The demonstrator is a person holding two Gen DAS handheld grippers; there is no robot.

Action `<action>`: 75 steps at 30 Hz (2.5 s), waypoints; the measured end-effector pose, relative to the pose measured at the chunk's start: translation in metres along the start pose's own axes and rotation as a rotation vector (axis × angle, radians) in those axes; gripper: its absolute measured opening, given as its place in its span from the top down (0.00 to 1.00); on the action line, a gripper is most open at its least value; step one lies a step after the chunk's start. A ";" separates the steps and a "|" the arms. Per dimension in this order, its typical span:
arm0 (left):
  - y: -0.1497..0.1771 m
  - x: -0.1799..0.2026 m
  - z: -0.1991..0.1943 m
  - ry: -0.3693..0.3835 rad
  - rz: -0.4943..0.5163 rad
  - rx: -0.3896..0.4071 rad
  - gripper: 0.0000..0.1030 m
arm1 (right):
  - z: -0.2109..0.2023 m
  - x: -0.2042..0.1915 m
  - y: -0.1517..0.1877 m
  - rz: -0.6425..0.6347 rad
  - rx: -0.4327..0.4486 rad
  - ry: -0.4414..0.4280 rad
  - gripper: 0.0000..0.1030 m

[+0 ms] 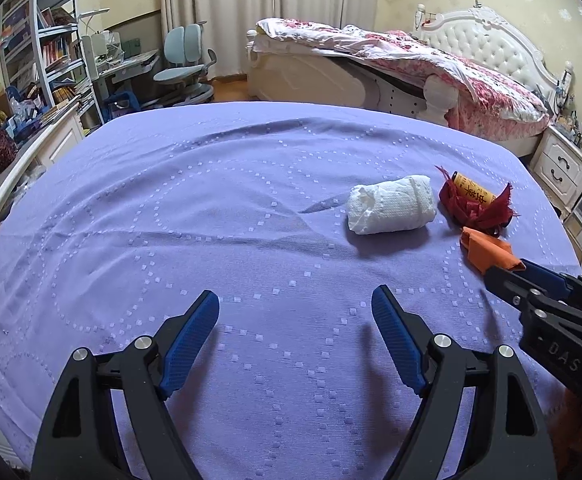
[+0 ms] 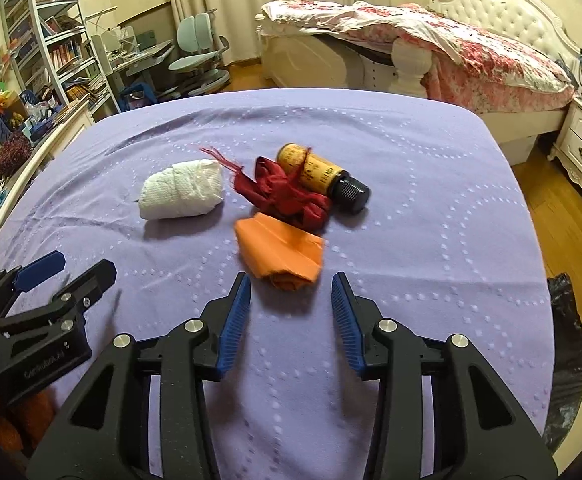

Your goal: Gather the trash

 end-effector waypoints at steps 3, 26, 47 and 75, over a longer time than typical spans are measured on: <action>0.000 -0.001 0.000 0.006 -0.007 -0.001 0.24 | 0.003 -0.005 -0.003 -0.001 -0.001 0.005 0.59; -0.010 0.017 0.005 -0.001 0.052 0.010 0.23 | -0.016 0.051 0.016 0.089 0.009 0.044 0.71; -0.021 0.037 0.009 0.014 0.087 0.014 0.23 | -0.005 0.060 -0.004 0.064 0.006 0.089 0.60; -0.050 0.067 0.031 0.069 0.197 -0.019 0.45 | 0.001 0.069 -0.018 0.089 0.014 0.045 0.60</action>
Point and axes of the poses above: each gripper's, at about its wrist camera, not at the fingertips, and z roughly the way its jaws point, x to its right, y to its underside, the point moved 8 cm from there along z, roughly the way its jaws point, and after that the axes turned 14 degrees about -x, right-handed, at the moved point
